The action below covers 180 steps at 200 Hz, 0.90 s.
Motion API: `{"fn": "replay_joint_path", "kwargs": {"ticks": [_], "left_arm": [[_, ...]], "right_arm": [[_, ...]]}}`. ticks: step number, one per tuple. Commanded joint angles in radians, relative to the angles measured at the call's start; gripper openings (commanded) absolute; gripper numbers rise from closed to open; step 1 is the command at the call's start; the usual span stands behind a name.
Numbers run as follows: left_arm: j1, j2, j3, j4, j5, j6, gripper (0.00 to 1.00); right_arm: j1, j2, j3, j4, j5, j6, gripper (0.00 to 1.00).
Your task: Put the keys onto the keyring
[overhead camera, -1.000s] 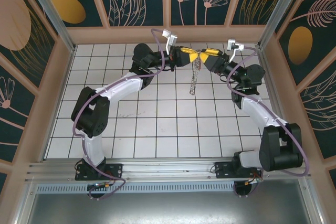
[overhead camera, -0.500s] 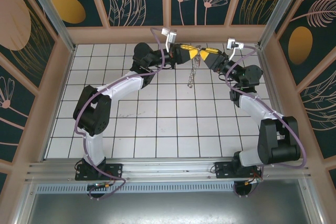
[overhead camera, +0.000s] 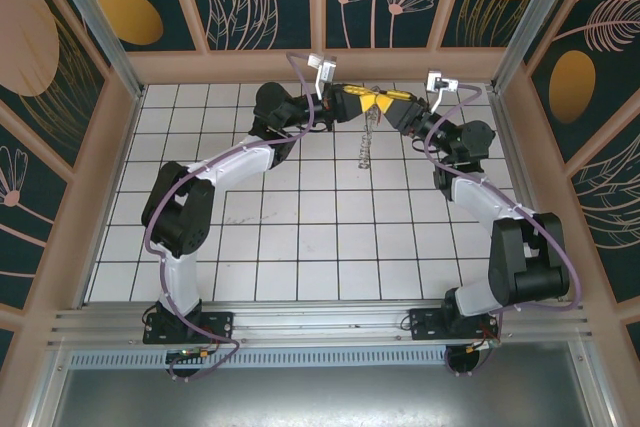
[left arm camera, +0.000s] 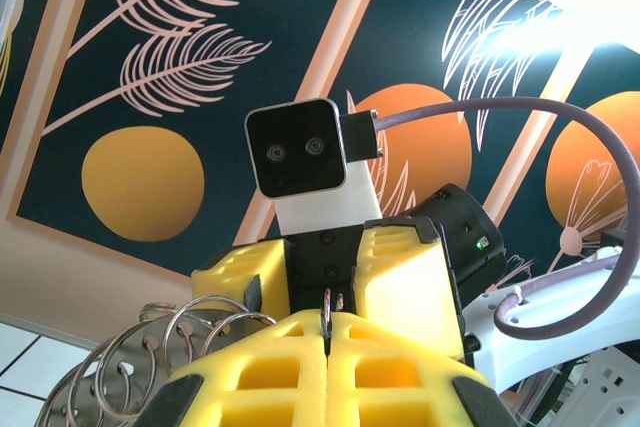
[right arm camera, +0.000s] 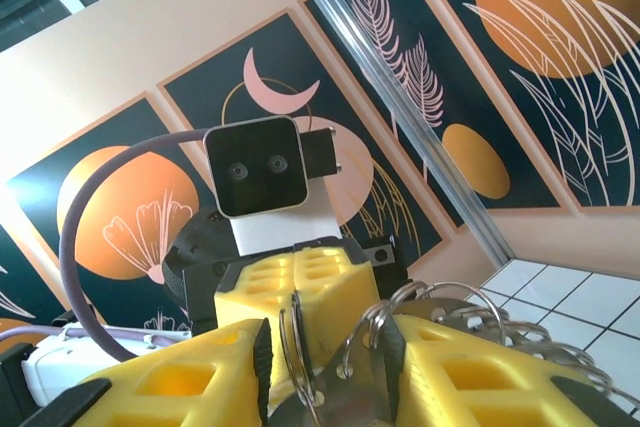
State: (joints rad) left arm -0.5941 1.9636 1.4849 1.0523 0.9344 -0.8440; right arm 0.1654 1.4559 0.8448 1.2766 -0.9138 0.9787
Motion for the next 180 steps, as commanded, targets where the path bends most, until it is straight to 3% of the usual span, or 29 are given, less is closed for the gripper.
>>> {"fn": "replay_joint_path", "kwargs": {"ticks": [1, 60, 180], "left_arm": [[0.004, 0.010, 0.026, 0.082, 0.000, -0.021, 0.00], [0.006, 0.012, 0.025, 0.086, -0.007, -0.026, 0.00], [0.006, 0.009, 0.026, 0.052, -0.050, -0.020, 0.00]], "right_arm": [[0.006, 0.005, 0.034, 0.060, 0.007, 0.008, 0.30], [0.007, 0.010, 0.025, 0.057, 0.003, 0.006, 0.00], [0.007, 0.035, 0.018, 0.044, 0.052, 0.020, 0.00]]}}
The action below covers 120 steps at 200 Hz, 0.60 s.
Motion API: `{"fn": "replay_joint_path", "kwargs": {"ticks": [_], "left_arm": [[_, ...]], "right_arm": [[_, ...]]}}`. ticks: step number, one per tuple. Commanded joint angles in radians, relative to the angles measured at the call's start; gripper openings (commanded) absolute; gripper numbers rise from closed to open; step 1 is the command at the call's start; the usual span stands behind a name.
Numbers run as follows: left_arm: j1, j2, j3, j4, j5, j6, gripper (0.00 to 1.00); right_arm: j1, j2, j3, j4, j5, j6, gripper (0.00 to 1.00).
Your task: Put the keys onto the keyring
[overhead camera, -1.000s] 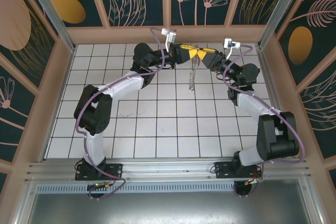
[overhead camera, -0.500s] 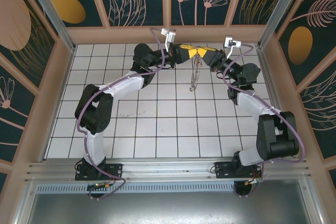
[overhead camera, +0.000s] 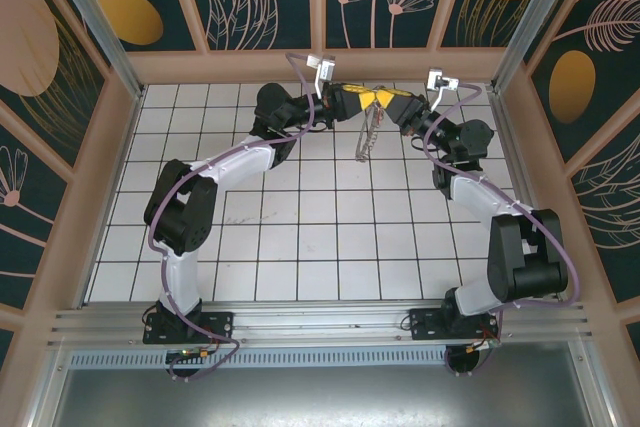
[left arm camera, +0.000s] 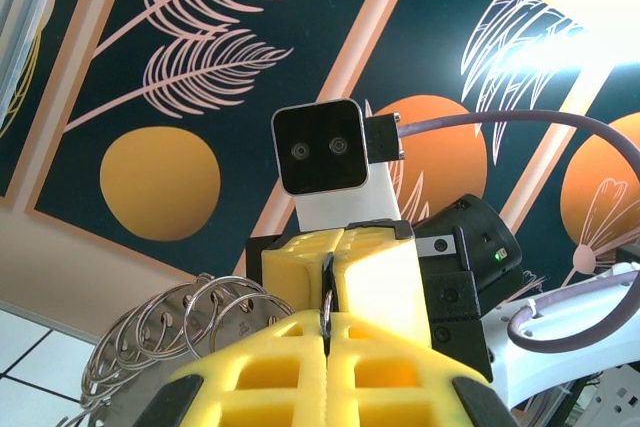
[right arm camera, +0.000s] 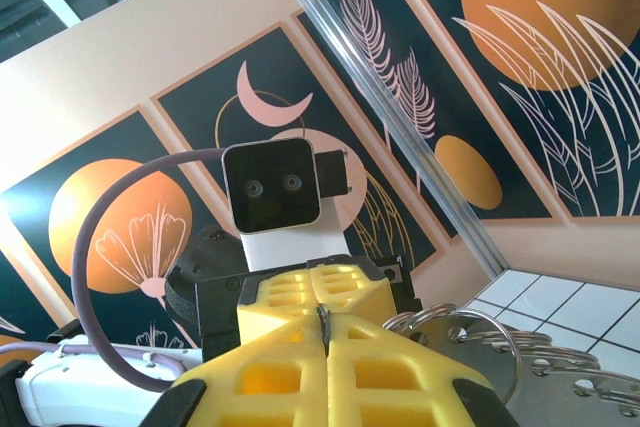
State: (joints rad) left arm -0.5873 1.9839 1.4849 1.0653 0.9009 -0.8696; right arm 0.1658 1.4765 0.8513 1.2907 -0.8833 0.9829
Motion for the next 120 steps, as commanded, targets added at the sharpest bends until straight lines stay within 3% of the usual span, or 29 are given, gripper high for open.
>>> {"fn": "replay_joint_path", "kwargs": {"ticks": [1, 32, 75, 120], "left_arm": [[0.000, -0.011, 0.026, 0.038, -0.016, 0.006, 0.00], [0.000, -0.010, 0.026, 0.020, -0.022, 0.011, 0.00], [0.019, -0.022, 0.005, 0.010, -0.049, 0.016, 0.26], [0.053, -0.047, -0.020, -0.029, -0.050, 0.055, 0.37]], "right_arm": [[0.007, 0.014, 0.011, 0.030, 0.021, 0.017, 0.00], [0.007, 0.030, 0.017, 0.036, 0.024, 0.031, 0.00], [0.000, 0.036, 0.025, 0.009, 0.013, 0.017, 0.00], [-0.013, 0.045, 0.045, -0.045, -0.017, -0.014, 0.00]]}}
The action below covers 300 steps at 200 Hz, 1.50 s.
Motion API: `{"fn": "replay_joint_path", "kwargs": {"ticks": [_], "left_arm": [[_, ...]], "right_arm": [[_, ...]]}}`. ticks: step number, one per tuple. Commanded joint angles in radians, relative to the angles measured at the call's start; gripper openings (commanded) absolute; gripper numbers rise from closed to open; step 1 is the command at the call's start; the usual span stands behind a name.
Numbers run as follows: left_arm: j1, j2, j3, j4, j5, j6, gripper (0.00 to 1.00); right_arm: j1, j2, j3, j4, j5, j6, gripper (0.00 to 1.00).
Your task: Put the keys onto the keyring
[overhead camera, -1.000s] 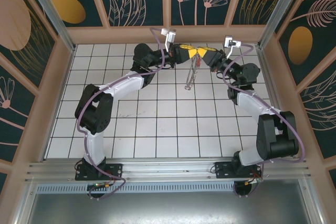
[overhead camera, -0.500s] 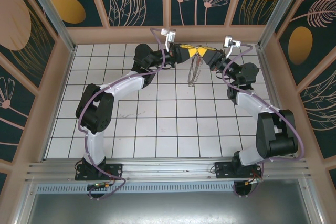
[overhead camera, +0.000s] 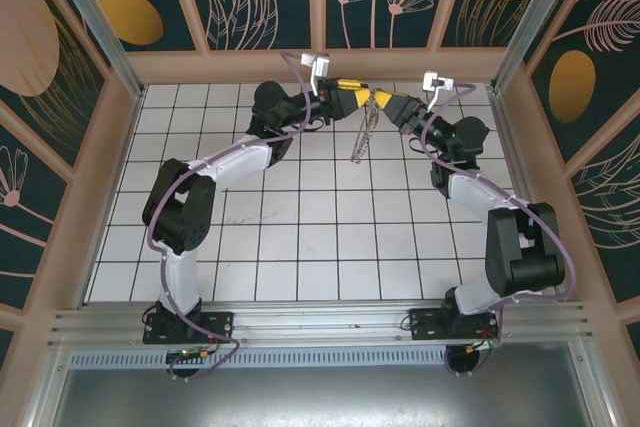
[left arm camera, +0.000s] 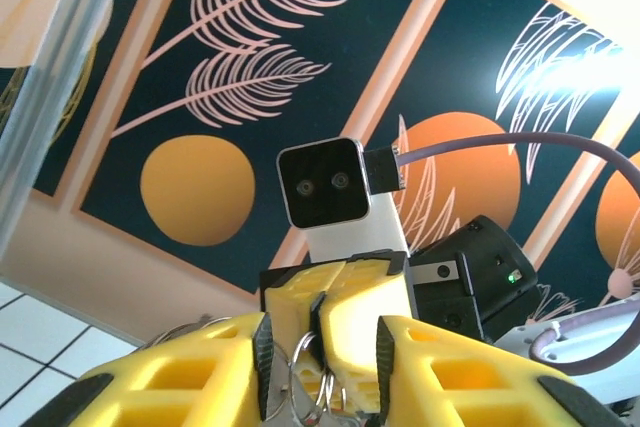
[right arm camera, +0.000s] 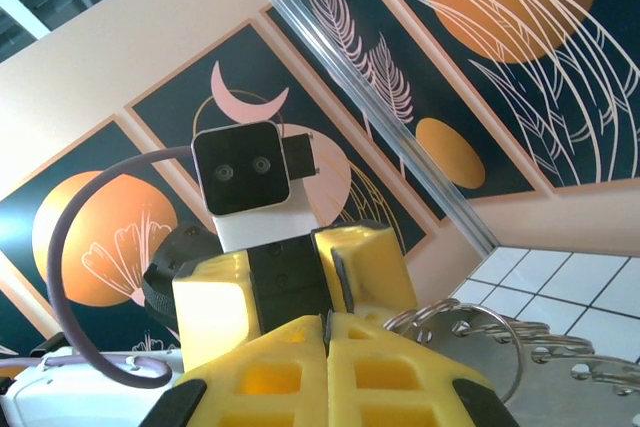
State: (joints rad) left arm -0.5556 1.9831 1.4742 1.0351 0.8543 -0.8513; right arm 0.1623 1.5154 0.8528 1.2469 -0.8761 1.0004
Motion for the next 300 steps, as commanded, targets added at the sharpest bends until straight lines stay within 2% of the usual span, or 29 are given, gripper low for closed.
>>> {"fn": "replay_joint_path", "kwargs": {"ticks": [1, 41, 103, 151, 218, 300], "left_arm": [[0.022, -0.046, -0.009, -0.001, -0.002, 0.038, 0.37], [0.056, -0.070, 0.002, -0.137, 0.021, 0.147, 0.43], [0.092, -0.083, 0.106, -0.528, 0.101, 0.433, 0.51], [0.095, -0.023, 0.239, -0.797, 0.223, 0.598, 0.53], [0.095, 0.051, 0.330, -0.883, 0.333, 0.616, 0.51], [0.094, 0.095, 0.327, -0.766, 0.374, 0.512, 0.49]], "right_arm": [[-0.010, 0.006, 0.045, -0.005, -0.025, -0.033, 0.00], [-0.020, 0.019, 0.071, -0.084, -0.063, -0.084, 0.00], [-0.041, 0.032, 0.130, -0.299, -0.149, -0.251, 0.00], [-0.052, 0.044, 0.181, -0.436, -0.237, -0.375, 0.00], [-0.053, 0.046, 0.201, -0.468, -0.287, -0.400, 0.00], [-0.052, 0.056, 0.198, -0.402, -0.291, -0.354, 0.00]]}}
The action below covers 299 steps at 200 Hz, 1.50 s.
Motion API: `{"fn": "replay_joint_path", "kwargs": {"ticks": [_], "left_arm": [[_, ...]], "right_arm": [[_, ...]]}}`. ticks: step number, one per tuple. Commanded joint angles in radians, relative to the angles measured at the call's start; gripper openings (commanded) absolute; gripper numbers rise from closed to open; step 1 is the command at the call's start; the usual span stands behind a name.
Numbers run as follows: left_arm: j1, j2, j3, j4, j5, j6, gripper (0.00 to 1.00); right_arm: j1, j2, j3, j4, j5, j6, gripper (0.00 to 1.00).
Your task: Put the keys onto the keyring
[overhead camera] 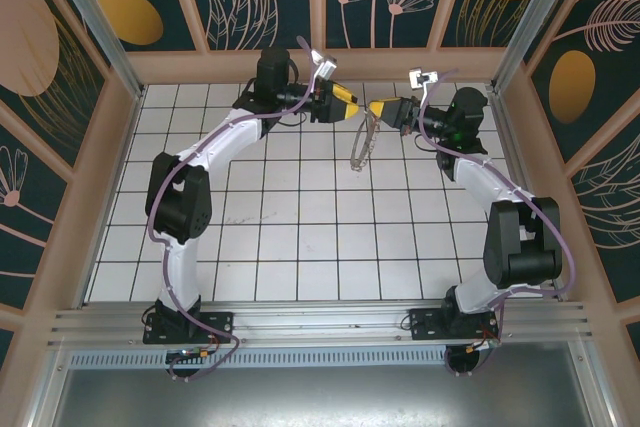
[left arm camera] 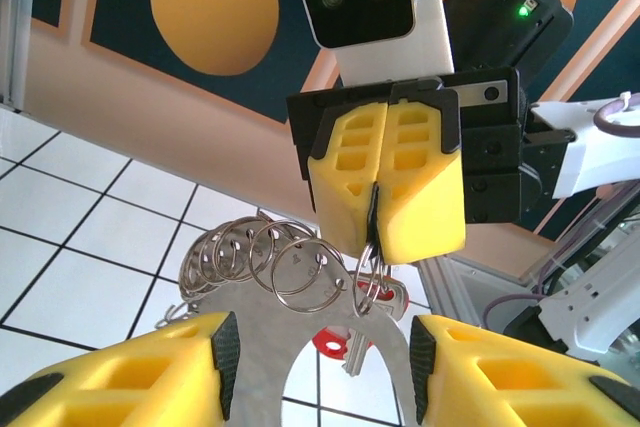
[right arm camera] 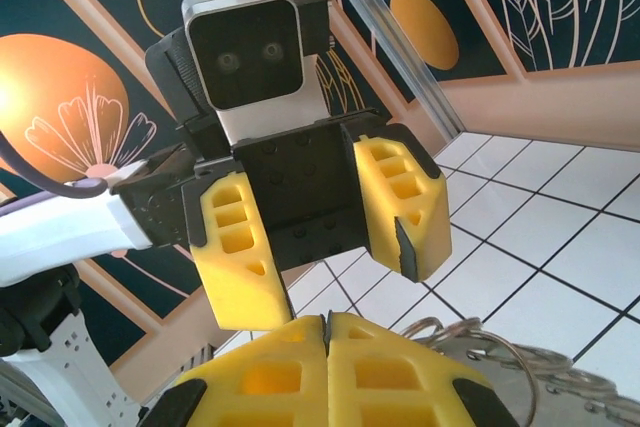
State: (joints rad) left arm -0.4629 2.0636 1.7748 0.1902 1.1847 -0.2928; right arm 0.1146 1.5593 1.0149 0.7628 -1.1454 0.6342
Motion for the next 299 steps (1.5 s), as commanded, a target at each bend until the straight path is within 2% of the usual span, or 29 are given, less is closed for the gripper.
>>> {"fn": "replay_joint_path", "kwargs": {"ticks": [1, 49, 166, 238, 285, 299], "left_arm": [[0.001, 0.015, 0.026, 0.080, 0.044, -0.049, 0.49], [-0.006, 0.033, 0.029, 0.173, 0.059, -0.122, 0.48], [-0.028, 0.065, 0.056, 0.203, 0.074, -0.155, 0.47], [-0.042, 0.071, 0.060, 0.205, 0.098, -0.155, 0.40], [-0.046, 0.072, 0.063, 0.213, 0.102, -0.157, 0.32], [-0.046, 0.072, 0.063, 0.217, 0.103, -0.159, 0.26]], "right_arm": [[-0.003, 0.013, 0.037, 0.083, -0.022, 0.013, 0.00], [0.001, 0.025, 0.036, 0.114, -0.023, 0.034, 0.00], [0.010, 0.018, 0.032, 0.150, -0.017, 0.058, 0.00], [0.011, 0.018, 0.034, 0.164, -0.016, 0.068, 0.00], [0.014, 0.021, 0.030, 0.165, -0.017, 0.069, 0.00], [0.013, 0.020, 0.028, 0.162, -0.015, 0.067, 0.00]]}}
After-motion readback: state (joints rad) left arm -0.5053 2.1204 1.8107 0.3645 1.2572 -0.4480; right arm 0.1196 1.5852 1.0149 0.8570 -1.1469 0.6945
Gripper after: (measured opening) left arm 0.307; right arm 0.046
